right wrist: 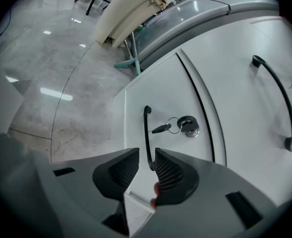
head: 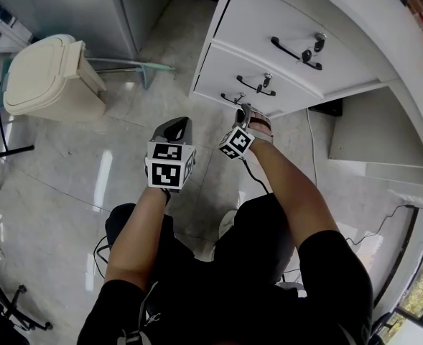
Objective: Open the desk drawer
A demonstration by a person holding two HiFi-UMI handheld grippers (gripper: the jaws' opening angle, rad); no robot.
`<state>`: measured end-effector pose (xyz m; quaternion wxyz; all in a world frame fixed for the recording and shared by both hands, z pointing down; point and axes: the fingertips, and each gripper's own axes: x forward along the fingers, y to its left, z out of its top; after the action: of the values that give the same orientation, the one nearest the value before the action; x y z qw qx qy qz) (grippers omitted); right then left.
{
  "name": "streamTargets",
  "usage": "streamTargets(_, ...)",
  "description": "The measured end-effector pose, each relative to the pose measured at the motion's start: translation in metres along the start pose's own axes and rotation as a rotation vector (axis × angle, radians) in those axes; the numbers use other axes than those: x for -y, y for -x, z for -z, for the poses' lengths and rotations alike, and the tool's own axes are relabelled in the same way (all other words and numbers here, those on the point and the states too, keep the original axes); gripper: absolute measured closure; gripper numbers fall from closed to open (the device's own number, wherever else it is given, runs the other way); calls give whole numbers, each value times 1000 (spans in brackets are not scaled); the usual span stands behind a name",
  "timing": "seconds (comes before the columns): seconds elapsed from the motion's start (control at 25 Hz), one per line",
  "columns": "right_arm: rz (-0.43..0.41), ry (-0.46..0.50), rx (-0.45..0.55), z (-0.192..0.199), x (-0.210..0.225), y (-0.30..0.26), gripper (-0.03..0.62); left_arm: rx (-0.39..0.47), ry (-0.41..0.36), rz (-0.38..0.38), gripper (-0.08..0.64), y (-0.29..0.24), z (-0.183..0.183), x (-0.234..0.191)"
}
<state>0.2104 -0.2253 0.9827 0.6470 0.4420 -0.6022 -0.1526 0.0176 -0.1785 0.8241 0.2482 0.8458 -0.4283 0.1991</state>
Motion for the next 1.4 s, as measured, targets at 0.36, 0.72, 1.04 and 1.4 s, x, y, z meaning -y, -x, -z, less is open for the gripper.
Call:
streamTargets(0.36, 26, 95, -49, 1, 2, -22, 556, 2, 5, 0, 560, 4, 0, -2)
streamTargets(0.72, 36, 102, -72, 0, -7, -8, 581, 13, 18, 5, 560, 0, -1, -6)
streamTargets(1.04, -78, 64, -18, -4, -45, 35, 581, 19, 34, 12, 560, -4, -4, -12)
streamTargets(1.4, -146, 52, -19, -3, -80, 73, 580, 22, 98, 20, 560, -17, -7, -23)
